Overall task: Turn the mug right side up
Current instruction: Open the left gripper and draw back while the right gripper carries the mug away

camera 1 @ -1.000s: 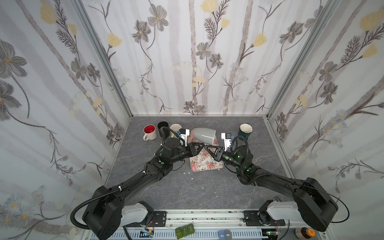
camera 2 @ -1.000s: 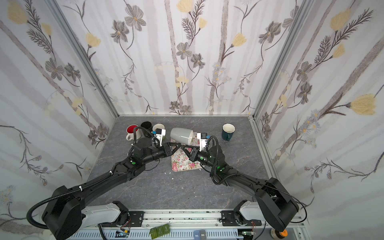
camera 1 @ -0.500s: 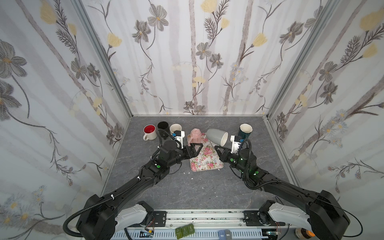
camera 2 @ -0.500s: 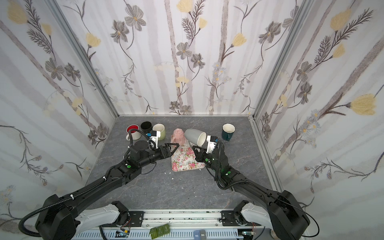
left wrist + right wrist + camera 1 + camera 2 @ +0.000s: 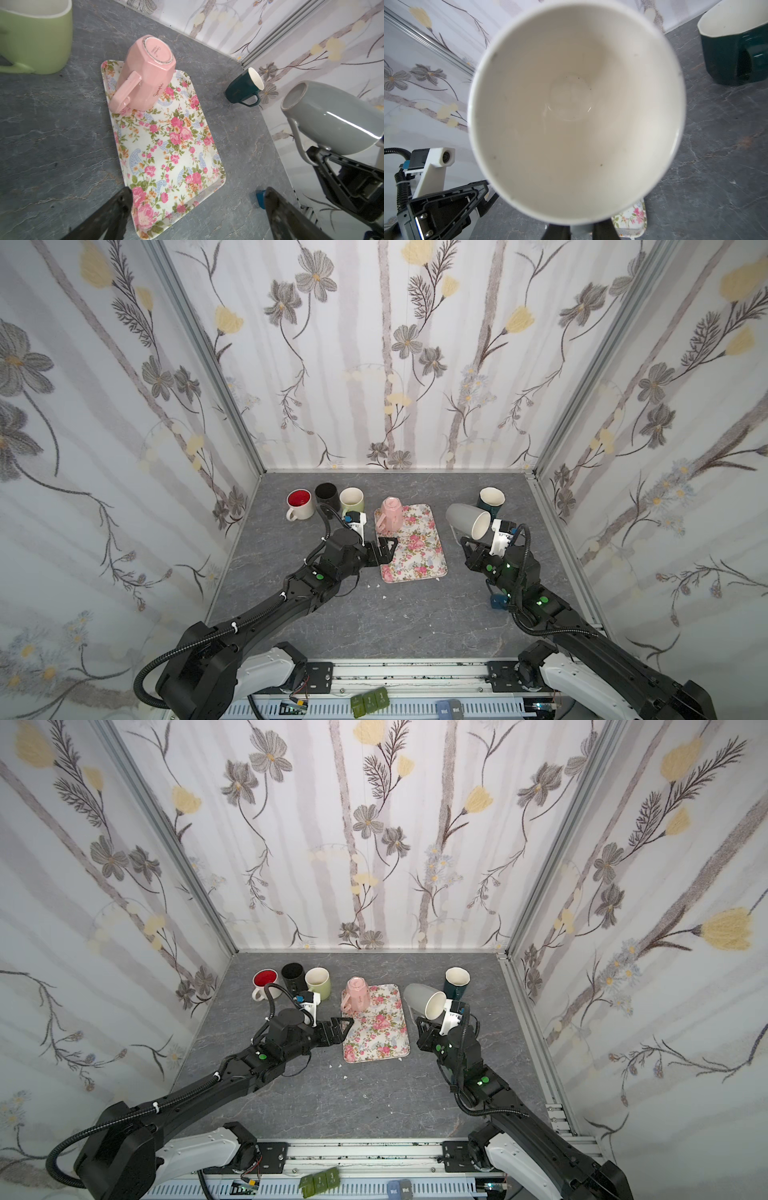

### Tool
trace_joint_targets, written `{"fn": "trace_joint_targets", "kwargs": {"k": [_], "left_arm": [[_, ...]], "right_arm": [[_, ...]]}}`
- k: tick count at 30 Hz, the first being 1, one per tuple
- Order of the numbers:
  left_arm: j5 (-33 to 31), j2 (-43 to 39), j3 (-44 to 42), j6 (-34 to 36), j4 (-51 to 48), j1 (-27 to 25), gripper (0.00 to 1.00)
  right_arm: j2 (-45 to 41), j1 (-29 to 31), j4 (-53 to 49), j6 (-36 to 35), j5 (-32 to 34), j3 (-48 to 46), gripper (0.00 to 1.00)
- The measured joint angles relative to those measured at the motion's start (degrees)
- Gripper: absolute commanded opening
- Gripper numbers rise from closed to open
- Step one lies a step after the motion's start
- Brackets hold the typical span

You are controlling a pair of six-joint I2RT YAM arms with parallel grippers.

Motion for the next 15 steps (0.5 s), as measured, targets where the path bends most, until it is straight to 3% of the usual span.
{"fn": "trace_joint_targets", "kwargs": {"k": [7,15], "left_arm": [[-0.8,0.0,-4.2,4.7,4.0,0.0,1.00],[-2.3,1.4,-6.1,7.6,5.6,0.0,1.00]], "right_arm": [[-1.5,-3.7,-11.3,-3.6,-4.1,4.6,0.00],[4.2,-5.0,-21.5,-9.5,-0.8,11.1,0.00]]}}
